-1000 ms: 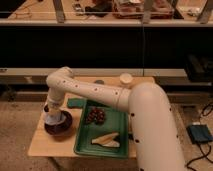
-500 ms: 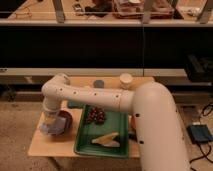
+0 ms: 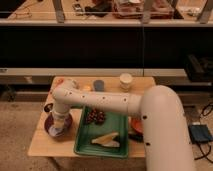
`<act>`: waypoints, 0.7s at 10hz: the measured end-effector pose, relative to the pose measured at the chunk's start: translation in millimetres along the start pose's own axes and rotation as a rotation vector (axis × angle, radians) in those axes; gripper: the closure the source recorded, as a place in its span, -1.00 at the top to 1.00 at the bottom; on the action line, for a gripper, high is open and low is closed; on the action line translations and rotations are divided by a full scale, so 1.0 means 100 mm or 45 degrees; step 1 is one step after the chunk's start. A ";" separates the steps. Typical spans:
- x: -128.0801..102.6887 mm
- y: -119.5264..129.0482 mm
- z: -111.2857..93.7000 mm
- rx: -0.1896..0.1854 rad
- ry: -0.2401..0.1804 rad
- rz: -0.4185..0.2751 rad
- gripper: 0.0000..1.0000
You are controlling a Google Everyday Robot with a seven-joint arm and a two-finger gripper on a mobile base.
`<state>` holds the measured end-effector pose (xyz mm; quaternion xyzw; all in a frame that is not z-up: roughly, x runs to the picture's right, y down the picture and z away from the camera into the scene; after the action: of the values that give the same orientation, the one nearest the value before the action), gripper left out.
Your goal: Wipe purple bowl with towel
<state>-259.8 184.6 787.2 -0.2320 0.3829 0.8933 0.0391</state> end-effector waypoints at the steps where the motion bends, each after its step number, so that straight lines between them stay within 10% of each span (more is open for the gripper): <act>1: -0.07 0.00 0.03 0.006 -0.003 0.023 -1.00; 7: -0.43 0.39 -0.06 -0.032 -0.054 0.125 -1.00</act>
<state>-229.0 158.1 828.4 -0.1943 0.3817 0.9036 0.0004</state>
